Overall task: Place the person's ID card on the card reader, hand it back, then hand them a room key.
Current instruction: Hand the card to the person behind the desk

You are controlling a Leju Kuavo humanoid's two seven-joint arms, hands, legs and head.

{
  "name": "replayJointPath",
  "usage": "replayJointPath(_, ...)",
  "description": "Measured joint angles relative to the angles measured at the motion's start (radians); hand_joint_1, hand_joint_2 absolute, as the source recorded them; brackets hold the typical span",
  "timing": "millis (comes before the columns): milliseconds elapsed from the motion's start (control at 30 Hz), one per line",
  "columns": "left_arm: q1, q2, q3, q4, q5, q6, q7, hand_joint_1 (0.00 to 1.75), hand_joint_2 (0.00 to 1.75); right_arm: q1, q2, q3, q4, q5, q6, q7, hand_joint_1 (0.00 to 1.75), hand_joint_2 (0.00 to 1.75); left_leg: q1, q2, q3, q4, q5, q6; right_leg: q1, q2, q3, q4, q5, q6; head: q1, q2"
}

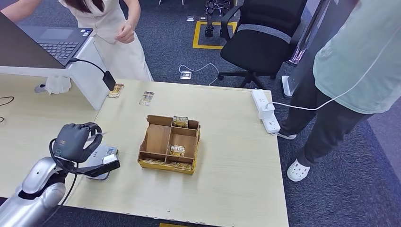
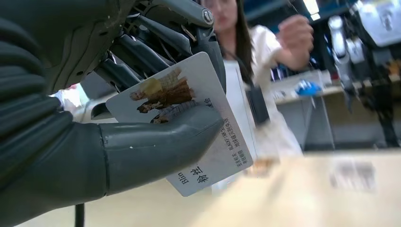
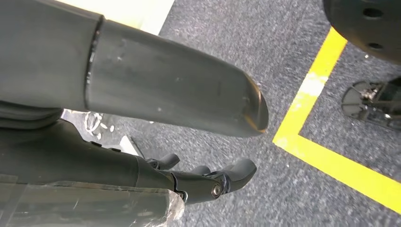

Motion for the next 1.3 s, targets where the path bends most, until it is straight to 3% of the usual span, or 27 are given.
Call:
replayJointPath(133, -0.148, -0.010, 0.000, 0.038, -0.023, 0.012, 0.024, 1.75, 1.75, -0.017, -0.010, 0.010, 0.037, 0.000, -0.036, 0.000, 0.00, 0.00, 0.000, 0.001, -0.001, 0.000, 0.000, 0.000, 0.000, 0.001, 0.000, 0.000, 0.001, 0.001, 0.000, 0.000)
replayJointPath(233, -0.203, -0.014, 0.000, 0.050, -0.024, 0.014, 0.027, 1.75, 1.75, -0.026, -0.014, 0.013, 0.059, 0.000, -0.044, 0.000, 0.00, 0.00, 0.000, 0.003, 0.000, 0.000, 0.000, 0.000, 0.000, 0.003, -0.001, 0.000, 0.001, 0.001, 0.000, 0.000)
replayJointPath(567, -0.235, -0.023, 0.000, 0.068, -0.026, 0.025, 0.028, 1.75, 1.75, -0.032, -0.019, 0.017, 0.088, 0.000, -0.050, 0.000, 0.00, 0.00, 0.000, 0.003, -0.003, 0.000, 0.000, 0.001, 0.000, 0.004, -0.003, -0.001, 0.001, 0.001, 0.000, 0.000)
replayJointPath(733, -0.293, -0.023, 0.000, 0.077, -0.038, 0.013, 0.040, 1.75, 1.75, -0.038, -0.024, 0.018, 0.103, 0.000, -0.061, 0.002, 0.00, 0.00, 0.000, 0.003, -0.003, 0.001, 0.000, 0.001, 0.000, 0.004, -0.003, -0.001, 0.001, 0.002, 0.000, 0.000)
replayJointPath(1000, -0.338, -0.035, -0.007, 0.092, 0.031, 0.001, -0.003, 1.75, 1.75, -0.058, -0.042, 0.019, 0.160, 0.000, -0.095, 0.003, 0.00, 0.00, 0.000, 0.005, -0.003, 0.001, 0.000, 0.001, 0.000, 0.006, -0.004, 0.000, 0.001, 0.002, 0.000, 0.000)
replayJointPath(1133, -0.345, -0.047, -0.018, 0.101, 0.044, 0.003, -0.022, 0.00, 1.75, -0.069, -0.055, 0.019, 0.192, -0.001, -0.108, 0.004, 0.00, 0.00, 0.000, 0.006, -0.004, 0.001, -0.001, 0.001, 0.000, 0.007, -0.005, -0.001, 0.001, 0.002, 0.000, 0.000)
replayJointPath(1300, -0.345, -0.057, -0.027, 0.103, 0.064, 0.006, -0.035, 0.00, 1.75, -0.073, -0.063, 0.020, 0.214, -0.005, -0.110, 0.009, 0.00, 0.00, 0.000, 0.006, -0.004, 0.001, -0.001, 0.002, 0.000, 0.007, -0.005, -0.001, 0.001, 0.002, 0.000, 0.000)
